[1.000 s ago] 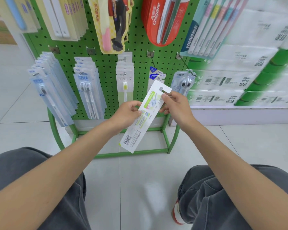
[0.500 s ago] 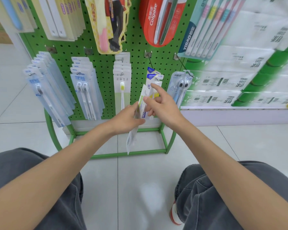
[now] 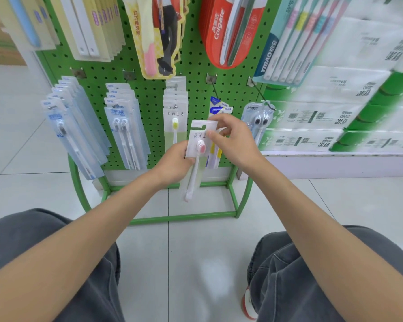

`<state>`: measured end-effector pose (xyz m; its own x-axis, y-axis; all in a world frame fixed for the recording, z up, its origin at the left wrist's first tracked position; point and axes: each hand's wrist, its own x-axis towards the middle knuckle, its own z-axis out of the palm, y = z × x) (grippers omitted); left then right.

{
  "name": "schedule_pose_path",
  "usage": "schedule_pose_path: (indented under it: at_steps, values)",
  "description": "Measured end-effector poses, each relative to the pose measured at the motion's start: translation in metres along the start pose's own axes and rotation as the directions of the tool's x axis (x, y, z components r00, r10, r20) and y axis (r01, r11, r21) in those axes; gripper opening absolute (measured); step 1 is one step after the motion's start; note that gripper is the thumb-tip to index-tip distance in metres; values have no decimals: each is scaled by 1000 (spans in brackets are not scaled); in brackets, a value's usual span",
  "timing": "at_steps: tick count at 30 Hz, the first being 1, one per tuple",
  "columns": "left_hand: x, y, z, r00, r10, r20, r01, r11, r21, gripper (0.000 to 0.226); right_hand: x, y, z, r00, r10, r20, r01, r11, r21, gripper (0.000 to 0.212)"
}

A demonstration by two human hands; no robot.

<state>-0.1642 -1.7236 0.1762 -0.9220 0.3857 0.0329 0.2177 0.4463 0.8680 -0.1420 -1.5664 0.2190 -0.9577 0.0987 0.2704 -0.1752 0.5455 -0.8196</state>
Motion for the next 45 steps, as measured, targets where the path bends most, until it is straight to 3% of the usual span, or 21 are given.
schedule_pose_path:
  at_steps: [3,6,10,17,28,33,38,42,45]
  values:
    - [2,1,-2,1000,10,-12,-11,999,-42,31,6,-3,1,999,-29,-20,28,1000,-9,9]
    - [8,3,-9,991,-21,-135,9,996,-91,33,11,-7,1,997,-54,-50,53,998,-22,7]
    - [17,4,-25,934,-49,-353,54,999,5,31,22,-13,2,989,-70,-128,67,997,-25,11]
    - [32,2,-27,880,30,-473,47,988,150,44,46,-18,3,977,-88,-196,73,994,-83,20]
    - [54,-3,-37,869,-27,-494,86,992,97,75,95,-13,12,966,-108,-234,39,958,-284,37]
    - [59,4,-33,896,-32,-443,44,999,16,73,115,-4,17,959,-135,-249,41,936,-348,35]
    - [61,4,-31,911,-51,-408,27,998,-63,70,135,-7,14,982,-155,-107,103,917,-385,48]
    - [61,9,-31,913,-58,-405,25,996,-87,65,145,-11,15,990,-128,55,139,909,-394,17]
    - [62,11,-32,913,-61,-403,30,996,-85,65,150,-12,14,988,-82,133,127,916,-380,24]
